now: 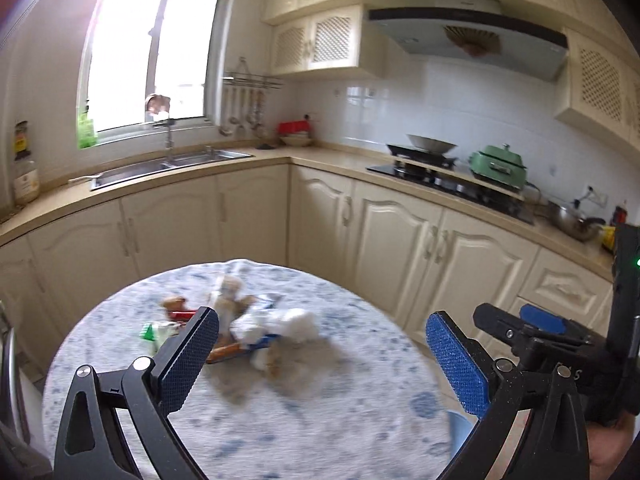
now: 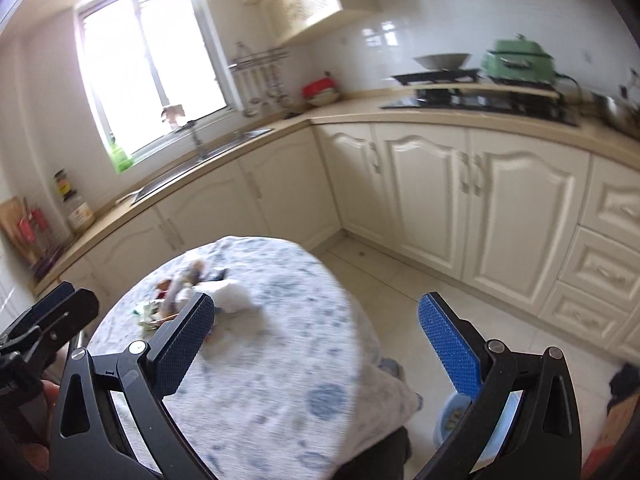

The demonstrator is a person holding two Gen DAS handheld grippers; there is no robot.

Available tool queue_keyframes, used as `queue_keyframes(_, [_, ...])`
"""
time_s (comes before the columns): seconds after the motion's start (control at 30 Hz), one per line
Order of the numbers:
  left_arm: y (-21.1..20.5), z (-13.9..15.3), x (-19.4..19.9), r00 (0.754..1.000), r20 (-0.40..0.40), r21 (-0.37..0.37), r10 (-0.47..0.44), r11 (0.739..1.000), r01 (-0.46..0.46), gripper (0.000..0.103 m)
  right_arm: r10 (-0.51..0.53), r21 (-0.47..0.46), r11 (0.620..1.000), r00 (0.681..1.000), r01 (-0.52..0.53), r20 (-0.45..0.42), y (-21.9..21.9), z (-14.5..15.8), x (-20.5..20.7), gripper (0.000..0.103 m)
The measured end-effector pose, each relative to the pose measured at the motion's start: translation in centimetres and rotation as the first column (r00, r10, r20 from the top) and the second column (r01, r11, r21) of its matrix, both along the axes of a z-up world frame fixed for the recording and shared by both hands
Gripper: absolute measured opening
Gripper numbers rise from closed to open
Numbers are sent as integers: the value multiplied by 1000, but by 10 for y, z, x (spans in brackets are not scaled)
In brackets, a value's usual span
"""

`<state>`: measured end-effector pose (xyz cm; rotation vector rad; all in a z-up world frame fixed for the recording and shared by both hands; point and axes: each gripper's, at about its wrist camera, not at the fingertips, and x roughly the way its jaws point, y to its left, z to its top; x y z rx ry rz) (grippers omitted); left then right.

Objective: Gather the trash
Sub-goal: 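Bring both tools back over the remaining trash on the table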

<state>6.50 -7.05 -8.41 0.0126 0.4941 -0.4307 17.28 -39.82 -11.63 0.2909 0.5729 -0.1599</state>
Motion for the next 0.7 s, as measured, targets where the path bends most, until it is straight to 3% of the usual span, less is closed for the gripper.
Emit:
queue_keyframes(0.17, [48, -17, -16, 995, -1, 7, 102, 995, -102, 102, 107, -35, 993, 994, -108, -38, 50, -10, 34, 103])
queue_keyframes(0.33, [89, -35, -19, 982, -43, 17, 184, 983, -183, 102, 171, -44, 983, 979, -177, -111, 82, -39, 67, 103])
queue_keyframes(0.53, [99, -50, -11, 967, -92, 37, 236, 972, -234, 102, 207, -43, 975, 959, -219, -194, 106, -75, 100, 103])
queue_keyframes(0.7, [97, -52, 26, 956, -135, 69, 259, 965, -252, 102, 225, -71, 965, 939, -251, -260, 126, -96, 126, 102])
